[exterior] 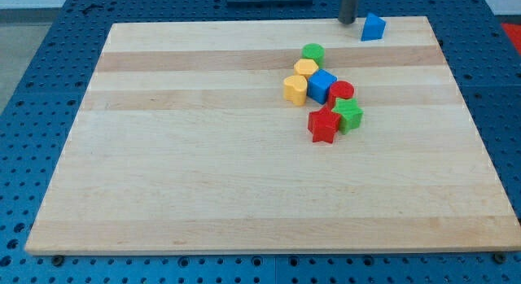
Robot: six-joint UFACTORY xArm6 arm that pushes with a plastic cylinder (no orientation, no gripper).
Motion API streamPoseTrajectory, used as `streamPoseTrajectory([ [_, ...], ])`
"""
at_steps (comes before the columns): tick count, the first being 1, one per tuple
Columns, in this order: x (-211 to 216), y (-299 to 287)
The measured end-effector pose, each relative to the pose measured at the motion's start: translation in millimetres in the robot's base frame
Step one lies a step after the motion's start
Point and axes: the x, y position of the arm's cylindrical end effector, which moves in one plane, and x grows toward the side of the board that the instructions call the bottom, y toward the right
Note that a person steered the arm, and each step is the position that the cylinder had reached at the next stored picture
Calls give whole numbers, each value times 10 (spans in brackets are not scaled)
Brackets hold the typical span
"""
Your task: Push blue triangle closer to the green circle
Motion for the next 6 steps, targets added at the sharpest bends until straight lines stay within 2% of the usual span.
streamPoseTrajectory([
  [2,14,105],
  [4,239,105],
  [6,-3,107],
])
